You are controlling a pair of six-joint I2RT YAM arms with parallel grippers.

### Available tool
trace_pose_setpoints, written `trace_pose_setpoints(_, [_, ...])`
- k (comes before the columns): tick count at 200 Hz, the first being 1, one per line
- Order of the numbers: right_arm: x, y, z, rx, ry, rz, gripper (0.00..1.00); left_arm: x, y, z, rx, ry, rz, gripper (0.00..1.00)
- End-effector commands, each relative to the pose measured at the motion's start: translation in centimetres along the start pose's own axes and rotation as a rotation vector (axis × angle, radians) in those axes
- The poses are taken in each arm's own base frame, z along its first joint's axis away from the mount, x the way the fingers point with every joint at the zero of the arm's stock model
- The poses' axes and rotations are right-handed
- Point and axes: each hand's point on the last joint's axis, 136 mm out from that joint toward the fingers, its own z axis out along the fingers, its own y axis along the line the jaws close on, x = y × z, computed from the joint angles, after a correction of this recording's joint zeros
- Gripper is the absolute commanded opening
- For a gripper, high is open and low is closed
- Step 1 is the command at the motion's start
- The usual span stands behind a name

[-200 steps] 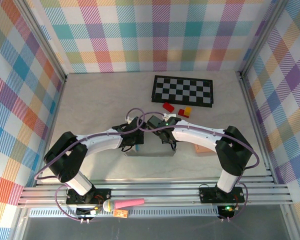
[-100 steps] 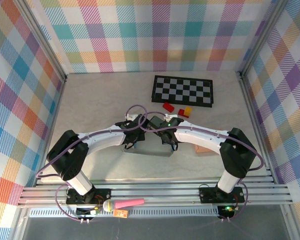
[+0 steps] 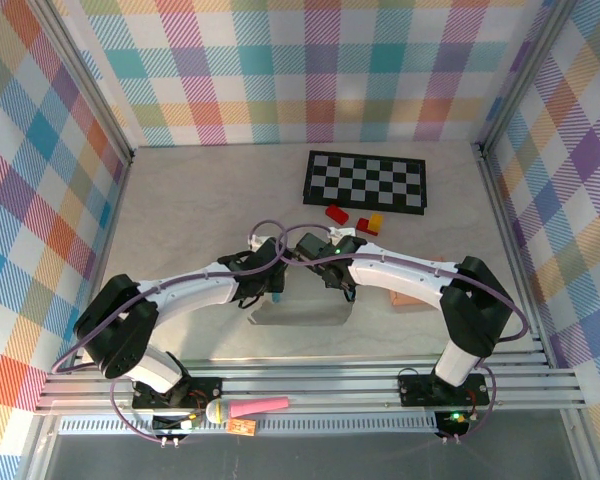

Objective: Fold the paper box

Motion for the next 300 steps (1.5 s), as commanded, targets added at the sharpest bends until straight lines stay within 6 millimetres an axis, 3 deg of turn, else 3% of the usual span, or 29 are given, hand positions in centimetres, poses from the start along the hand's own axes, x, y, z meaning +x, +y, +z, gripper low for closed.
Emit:
trace_pose_setpoints(1, [-1.4, 0.0, -0.4, -0.01, -0.049, 0.02, 0.0, 1.3, -1.0, 0.1, 0.055, 0.036, 0.042, 0.46])
trace_pose_setpoints(70, [-1.2, -0.2, -0.5, -0.012, -0.05, 0.023, 0.0, 1.6, -1.0, 2.2, 0.032, 0.069, 0.034, 0.43])
trace_pose_setpoints(89, [-1.1, -0.3, -0.5, -0.012, -0.05, 0.024, 0.0, 1.4, -0.6, 2.5, 0.011, 0.061, 0.039, 0.35])
trace_pose_setpoints(128, [-1.2, -0.2, -0.5, -0.015, -0.054, 0.017, 0.0, 1.1, -0.3, 2.5, -0.007, 0.042, 0.035, 0.0])
trace_pose_setpoints(154, [-1.3, 0.0, -0.5, -0.021, -0.058, 0.014, 0.0, 1.0, 1.3, 2.3, -0.094, 0.034, 0.0, 0.0])
trace_pose_setpoints(184, [-1.3, 0.1, -0.4, -0.022, -0.059, 0.01, 0.0, 0.5, 0.9, 1.7, -0.085, 0.023, -0.009, 0.0])
trace_pose_setpoints(199, [-1.3, 0.1, -0.4, -0.022, -0.06, 0.007, 0.0, -0.5, -0.1, 0.8, -0.013, -0.008, 0.0, 0.3])
trace_pose_setpoints(220, [-1.2, 0.0, -0.4, -0.027, -0.063, 0.006, 0.0, -1.7, -1.3, -0.1, 0.096, -0.021, 0.0, 0.49])
trace_pose_setpoints(238, [-1.2, 0.2, -0.5, -0.041, -0.07, 0.008, 0.0, -2.2, -2.0, 0.0, 0.19, 0.0, -0.011, 0.51])
trace_pose_setpoints(272, [-1.3, 0.5, -0.3, -0.041, -0.067, -0.001, 0.0, -1.1, -2.8, 1.0, 0.25, 0.074, 0.018, 0.5])
trace_pose_setpoints(300, [-1.4, 0.6, -0.3, -0.043, -0.066, -0.001, 0.0, -0.5, -1.9, 1.9, 0.204, 0.094, 0.015, 0.48])
